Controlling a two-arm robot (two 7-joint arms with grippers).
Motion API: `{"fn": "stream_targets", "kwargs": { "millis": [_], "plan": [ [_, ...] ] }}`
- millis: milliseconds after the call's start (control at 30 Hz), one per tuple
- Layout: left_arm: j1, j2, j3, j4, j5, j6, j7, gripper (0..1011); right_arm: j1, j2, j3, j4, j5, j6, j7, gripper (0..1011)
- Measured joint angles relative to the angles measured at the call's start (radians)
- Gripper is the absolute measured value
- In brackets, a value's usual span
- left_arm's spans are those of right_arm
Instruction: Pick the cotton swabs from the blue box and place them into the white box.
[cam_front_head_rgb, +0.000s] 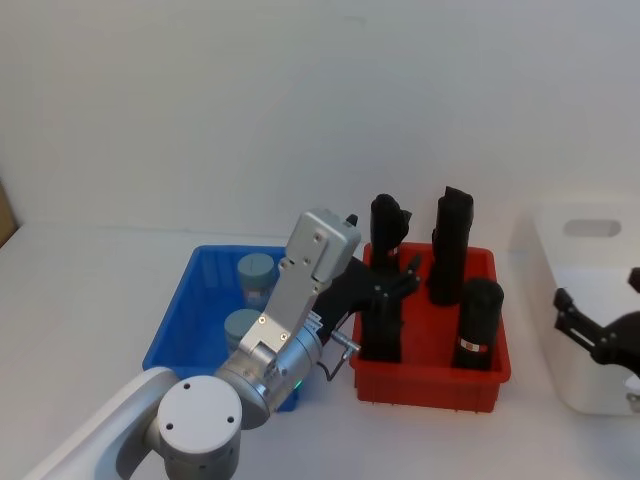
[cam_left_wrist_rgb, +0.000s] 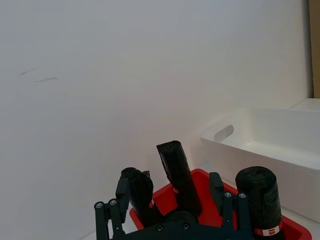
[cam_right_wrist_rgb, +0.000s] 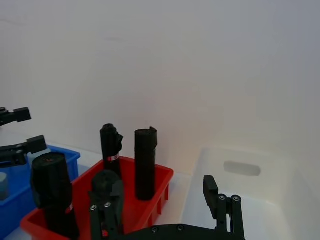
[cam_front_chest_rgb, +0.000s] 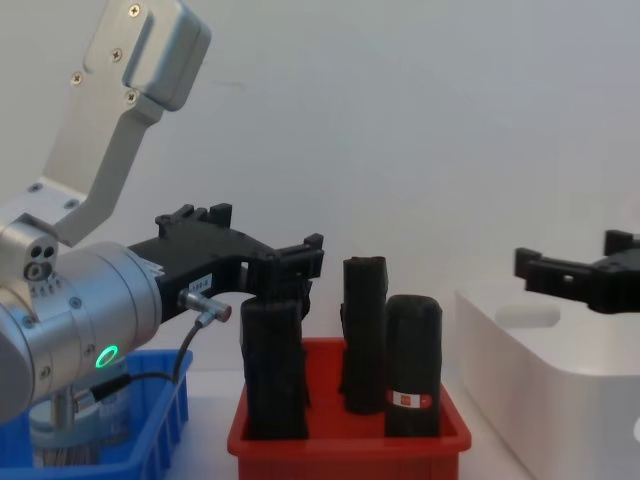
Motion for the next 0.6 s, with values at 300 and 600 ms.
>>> {"fn": "stream_targets", "kwargs": {
  "millis": [300,600],
  "plan": [
    [0.000,0.000,0.000,0.000,0.000,0.000,0.000,1004,0.064,-0.015,-0.011,0.016,-0.024,0.119,0.110,1002],
    [0.000,0.000,0.000,0.000,0.000,0.000,0.000,1004,0.125,-0.034,-0.028,0.051,-0.067,0.236,0.197,1002]
  ]
}}
